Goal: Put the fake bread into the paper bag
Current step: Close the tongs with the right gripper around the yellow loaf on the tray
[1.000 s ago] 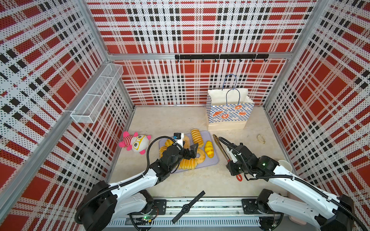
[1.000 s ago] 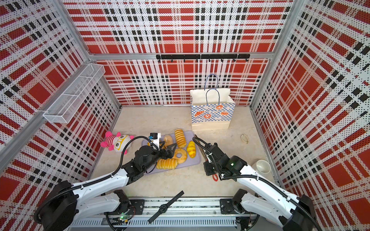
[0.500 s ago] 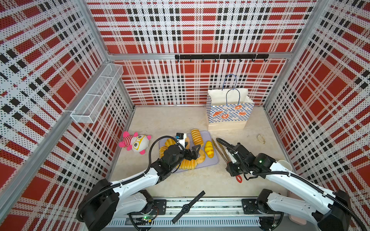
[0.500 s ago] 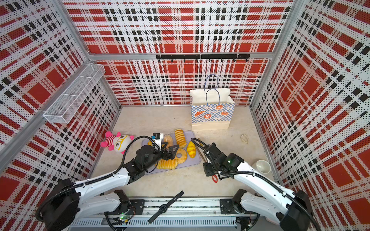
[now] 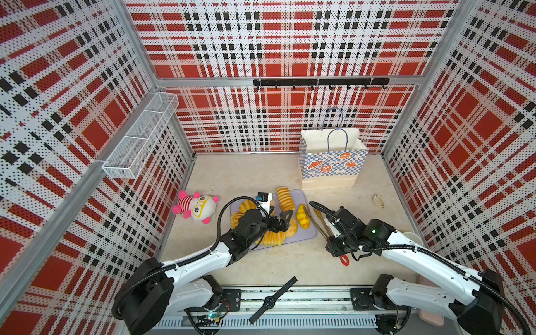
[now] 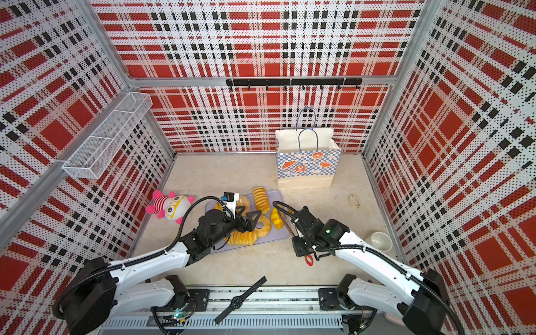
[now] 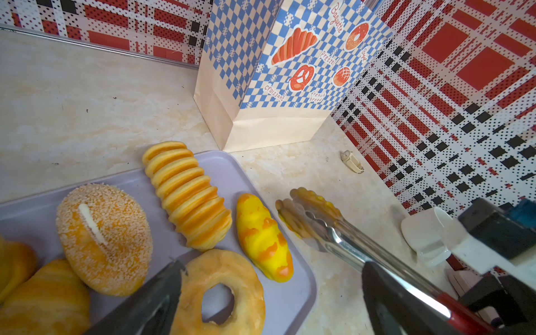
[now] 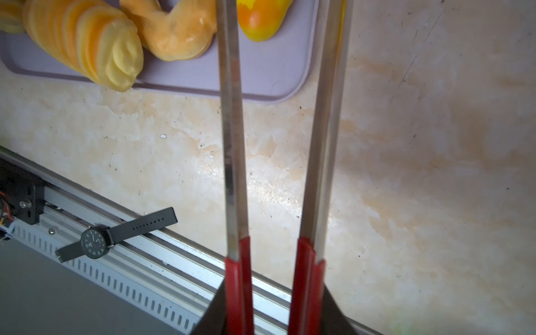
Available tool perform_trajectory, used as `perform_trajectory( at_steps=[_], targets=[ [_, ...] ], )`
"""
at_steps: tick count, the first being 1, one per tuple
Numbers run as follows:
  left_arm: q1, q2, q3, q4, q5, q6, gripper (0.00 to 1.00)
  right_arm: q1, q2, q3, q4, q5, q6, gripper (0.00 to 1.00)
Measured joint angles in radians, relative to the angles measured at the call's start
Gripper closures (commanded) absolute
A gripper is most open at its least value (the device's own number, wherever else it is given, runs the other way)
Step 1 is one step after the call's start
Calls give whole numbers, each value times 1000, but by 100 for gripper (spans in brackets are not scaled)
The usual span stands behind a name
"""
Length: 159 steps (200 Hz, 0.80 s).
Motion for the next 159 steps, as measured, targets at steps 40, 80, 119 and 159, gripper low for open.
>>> perform_trajectory(
  at_steps=[40, 80, 119, 159],
  targets=[
    [0, 20, 2, -2, 0, -6, 2, 35, 26, -2, -2, 16, 21, 67],
    [0, 39, 17, -7, 0, -14, 2, 37, 29, -2, 5, 15, 21, 66],
    [0, 39, 17, -8, 0, -16, 2, 37, 46, -2, 16, -3, 17, 66],
    [0, 39, 17, -8, 0, -16, 2, 37, 79, -4, 37, -8, 7, 67]
  ],
)
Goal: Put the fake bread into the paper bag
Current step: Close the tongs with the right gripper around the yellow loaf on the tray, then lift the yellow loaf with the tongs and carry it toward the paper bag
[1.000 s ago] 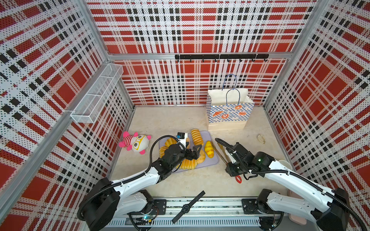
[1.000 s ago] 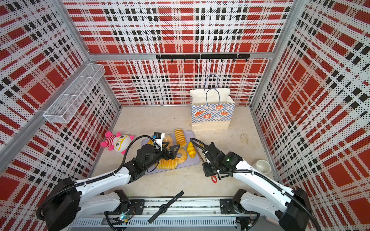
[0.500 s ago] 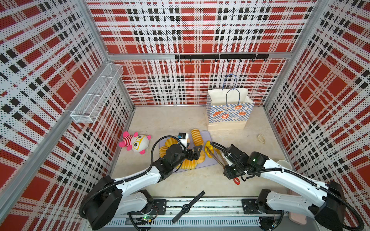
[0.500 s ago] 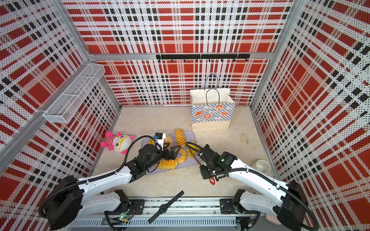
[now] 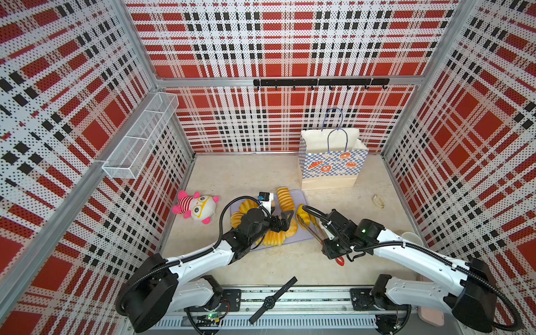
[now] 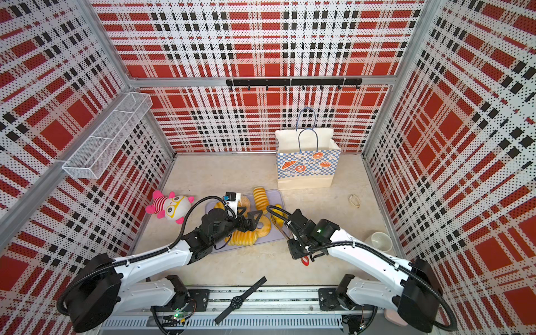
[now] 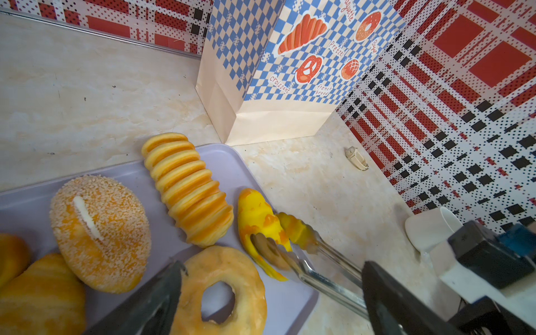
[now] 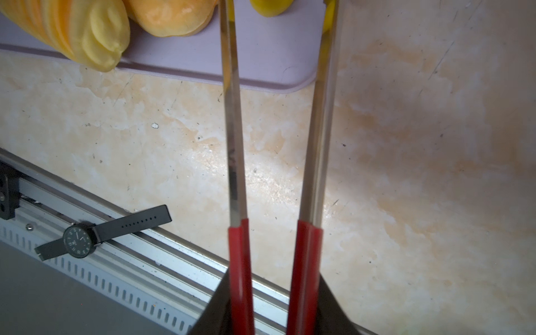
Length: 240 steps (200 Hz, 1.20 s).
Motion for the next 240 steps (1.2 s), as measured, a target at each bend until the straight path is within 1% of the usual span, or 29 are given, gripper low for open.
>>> perform_trajectory(
  at_steps=[2, 7, 9, 10, 15, 17, 19, 21, 22, 24, 31, 47, 69, 75, 76, 81, 86, 87, 96, 97, 99, 108, 109, 114, 129, 154, 195, 220, 240],
  targets=[
    [0, 0, 0, 0, 0, 0, 2, 0, 3, 0, 1, 24, 2, 68],
    [0, 0, 0, 0, 0, 0, 2, 0, 8, -1, 5, -5, 3, 69],
    [0, 0, 0, 0, 0, 0, 2, 0, 10, -1, 6, 22, -5, 70],
    [0, 0, 0, 0, 0, 0, 2, 0, 11, -1, 8, -6, 4, 70],
    [0, 0, 0, 0, 0, 0, 2, 0, 16, -2, 11, 24, -4, 73],
    [0, 0, 0, 0, 0, 0, 2, 0, 18, -2, 14, -3, 2, 74],
    [0, 0, 0, 0, 0, 0, 2, 0, 20, -2, 13, 25, -5, 75],
    [0, 0, 0, 0, 0, 0, 2, 0, 21, -2, 15, -3, -6, 76],
    [0, 0, 0, 0, 0, 0, 2, 0, 22, -2, 15, 26, -4, 77],
    [0, 0, 0, 0, 0, 0, 2, 0, 23, -3, 17, -1, 0, 78],
    [0, 0, 0, 0, 0, 0, 2, 0, 25, -4, 21, 11, 0, 80],
    [0, 0, 0, 0, 0, 0, 2, 0, 20, -4, 23, 26, -1, 83],
    [0, 0, 0, 0, 0, 0, 2, 0, -23, -4, 16, 62, 11, 85],
    [0, 0, 0, 0, -1, 0, 2, 0, -45, -5, 15, 42, 20, 85],
    [0, 0, 0, 0, -1, 0, 2, 0, -50, -5, 14, 69, 18, 85],
    [0, -1, 0, 0, 0, 0, 2, 0, -74, -5, 14, 42, 21, 85],
    [0, -1, 0, -1, -1, 0, 2, 0, -97, -6, 14, 75, 23, 85],
    [0, -2, 0, -1, -1, 0, 2, 0, -105, -6, 16, 47, 25, 86],
    [0, -7, 0, -2, -1, 0, 2, 0, -151, -6, 22, 78, 24, 86],
    [0, -7, 0, -2, -1, 0, 2, 0, -159, -6, 24, 51, 24, 86],
    [0, -9, 0, -3, -2, 0, 2, 0, -172, -5, 24, 78, 24, 86],
    [0, -21, -1, -2, -3, 0, 2, 0, -221, -5, 37, 55, 23, 87],
    [0, -21, -1, -2, -3, 0, 2, 0, -229, -5, 38, 80, 19, 87],
    [0, -31, -2, 0, -4, 0, 2, 0, -257, -3, 47, 56, 16, 88],
    [0, -64, -14, 16, -4, 1, 2, 0, -322, 8, 70, 95, 4, 88],
    [1, -116, -42, 45, -2, 3, 2, 0, -362, 70, 117, 113, -37, 88],
    [2, -163, -88, 108, 27, 16, 2, 0, -303, 248, 222, 240, -133, 88],
    [2, -178, -107, 132, 45, 21, 2, -5, -174, 394, 268, 399, -204, 88],
    [2, -183, -108, 141, 49, 23, 2, -34, -47, 484, 298, 478, -254, 88]
  ],
)
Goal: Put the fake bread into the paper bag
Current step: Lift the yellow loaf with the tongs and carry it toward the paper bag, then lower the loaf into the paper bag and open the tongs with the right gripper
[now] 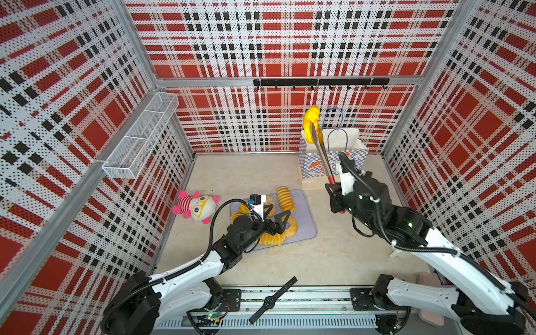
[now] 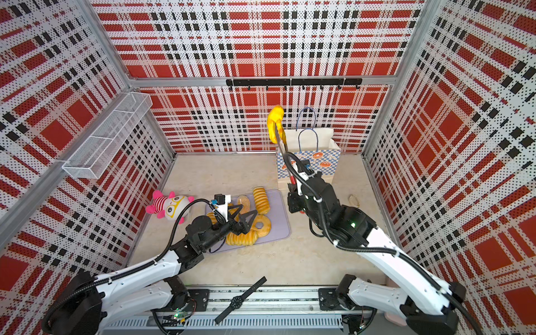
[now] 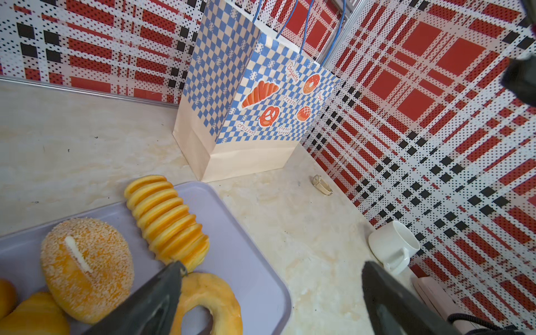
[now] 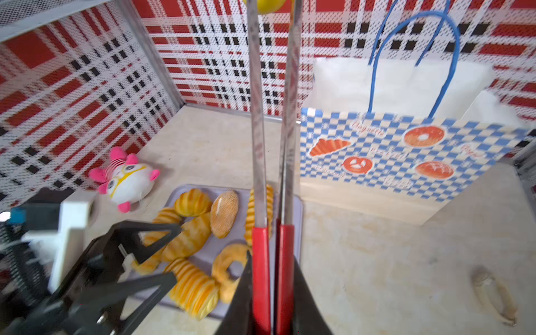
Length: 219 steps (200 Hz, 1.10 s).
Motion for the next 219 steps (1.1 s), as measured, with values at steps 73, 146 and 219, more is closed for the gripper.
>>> perform_trajectory(
  at_steps=[73, 146, 219],
  targets=[
    [1, -13, 0, 14, 0, 0, 2, -188, 269, 53, 3, 78, -89, 85],
    [1, -9, 0, 14, 0, 0, 2, -214, 355, 53, 2, 80, -109, 78],
    [6, -13, -7, 15, 0, 0, 2, -214, 374, 48, 2, 85, -103, 73]
  ],
)
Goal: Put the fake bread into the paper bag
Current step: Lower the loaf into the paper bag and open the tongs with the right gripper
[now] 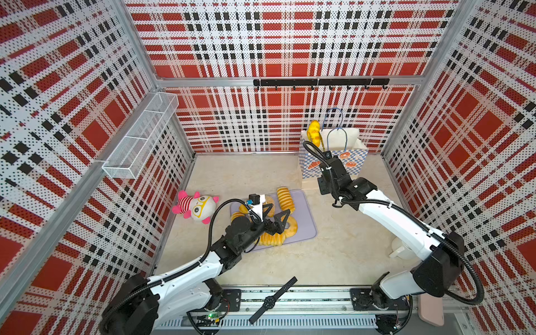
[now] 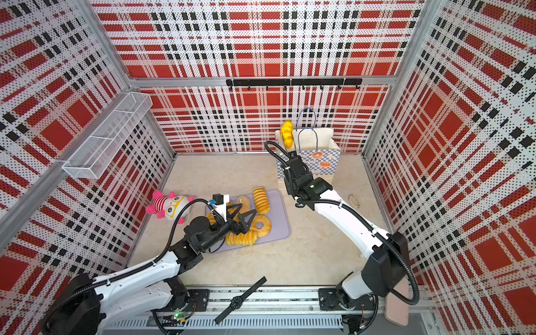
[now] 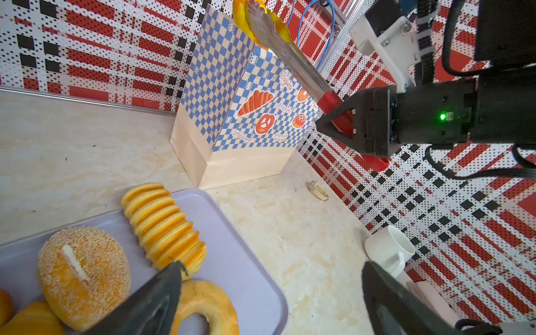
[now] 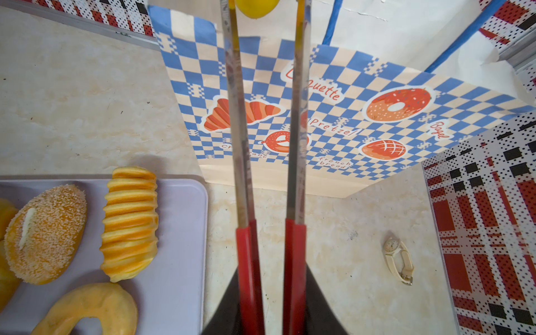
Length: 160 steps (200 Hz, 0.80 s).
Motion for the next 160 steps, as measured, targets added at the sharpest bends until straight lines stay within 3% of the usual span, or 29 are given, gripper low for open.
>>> perform_trajectory(
  at_steps=[160],
  targets=[
    [0, -2, -2, 0, 0, -1, 2, 0, 0, -5, 1, 3, 12, 67]
  ],
)
